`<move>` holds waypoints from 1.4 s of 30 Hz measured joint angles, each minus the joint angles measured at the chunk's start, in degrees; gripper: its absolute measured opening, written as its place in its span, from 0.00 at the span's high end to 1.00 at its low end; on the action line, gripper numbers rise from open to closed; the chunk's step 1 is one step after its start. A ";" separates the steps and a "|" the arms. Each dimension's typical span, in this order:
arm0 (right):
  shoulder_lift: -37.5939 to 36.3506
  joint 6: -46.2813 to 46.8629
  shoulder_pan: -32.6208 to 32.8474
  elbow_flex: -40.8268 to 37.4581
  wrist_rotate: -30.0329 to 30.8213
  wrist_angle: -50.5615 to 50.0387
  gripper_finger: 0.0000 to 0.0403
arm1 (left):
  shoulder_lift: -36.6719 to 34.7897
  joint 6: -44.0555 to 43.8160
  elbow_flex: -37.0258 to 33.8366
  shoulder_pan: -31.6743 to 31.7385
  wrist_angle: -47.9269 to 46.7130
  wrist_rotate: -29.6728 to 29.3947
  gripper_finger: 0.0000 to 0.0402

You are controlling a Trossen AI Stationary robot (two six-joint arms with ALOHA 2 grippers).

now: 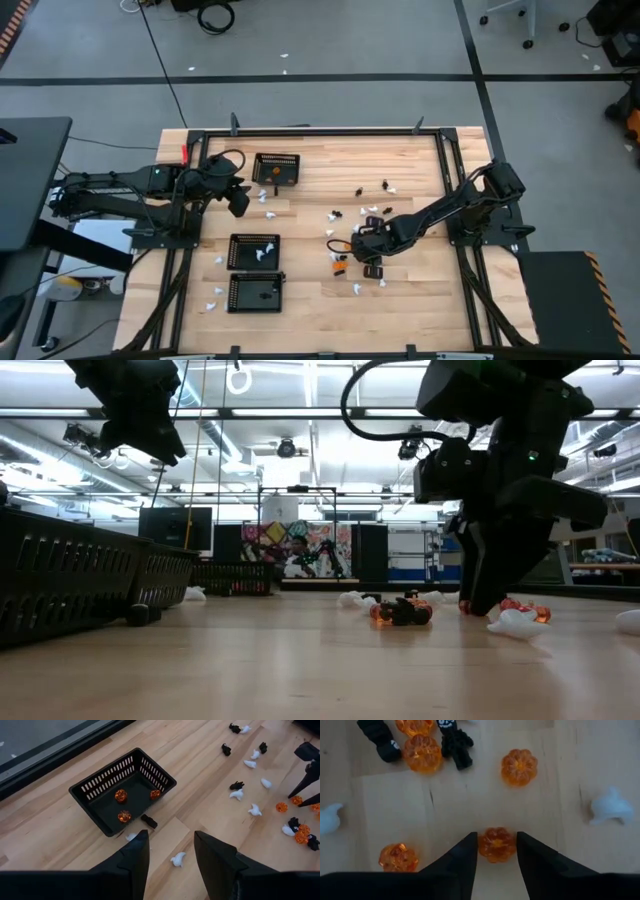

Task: Sort Halloween decoration
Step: Put the orange pumpkin toy into the top black bin

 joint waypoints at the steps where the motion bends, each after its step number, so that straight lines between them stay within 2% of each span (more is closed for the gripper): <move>1: 0.37 0.27 -0.01 -0.03 -0.54 0.19 0.66 | 0.00 0.00 0.00 0.00 0.01 0.01 0.60; 6: 1.17 4.14 0.35 -0.04 0.03 0.22 0.71 | 0.00 0.00 0.00 0.00 -0.05 2.57 0.60; 13: 1.42 4.64 0.35 0.80 0.55 -0.29 0.75 | 0.00 0.48 0.00 0.00 -0.18 2.78 0.60; 19: 2.30 -0.11 -0.25 5.42 1.86 -2.26 0.75 | 0.00 1.91 0.00 0.00 -0.62 2.78 0.60; 25: 2.05 -3.61 -4.71 9.66 1.46 -1.73 0.75 | 0.00 3.09 0.00 0.00 -2.04 2.78 0.60; 35: 2.08 -15.10 -13.66 15.38 -0.12 2.36 0.74 | 0.00 3.21 0.00 0.00 -2.08 2.52 0.60; 42: 8.15 -21.26 -22.26 24.27 -4.52 2.48 0.74 | 0.05 2.81 0.00 0.17 -2.05 2.32 0.60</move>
